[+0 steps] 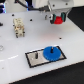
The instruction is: Insert the blue gear onto the right peg, followed by the red gear
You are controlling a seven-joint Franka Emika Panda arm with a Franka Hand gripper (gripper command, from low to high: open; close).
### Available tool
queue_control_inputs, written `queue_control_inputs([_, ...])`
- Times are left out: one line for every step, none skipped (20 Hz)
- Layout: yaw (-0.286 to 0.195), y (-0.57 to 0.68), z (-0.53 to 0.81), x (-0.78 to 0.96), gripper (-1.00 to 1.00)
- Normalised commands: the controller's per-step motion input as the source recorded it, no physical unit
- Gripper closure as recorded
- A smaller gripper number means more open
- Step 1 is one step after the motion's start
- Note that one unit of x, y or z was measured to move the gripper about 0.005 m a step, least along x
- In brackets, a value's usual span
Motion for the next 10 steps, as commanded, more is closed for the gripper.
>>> queue_control_inputs([0.0,-0.31,0.58,0.71,1.0])
queue_control_inputs([0.0,-0.32,0.54,0.71,1.0])
queue_control_inputs([0.0,-0.33,0.53,0.72,1.0])
queue_control_inputs([0.0,-0.34,0.5,0.72,1.0])
queue_control_inputs([0.0,-0.34,0.49,0.73,1.0])
queue_control_inputs([0.0,-0.34,0.47,0.74,1.0])
queue_control_inputs([0.0,-0.33,0.45,0.76,1.0])
queue_control_inputs([0.0,-0.32,0.42,0.77,1.0])
queue_control_inputs([0.0,-0.31,0.4,0.79,1.0])
queue_control_inputs([0.0,-0.29,0.37,0.8,1.0])
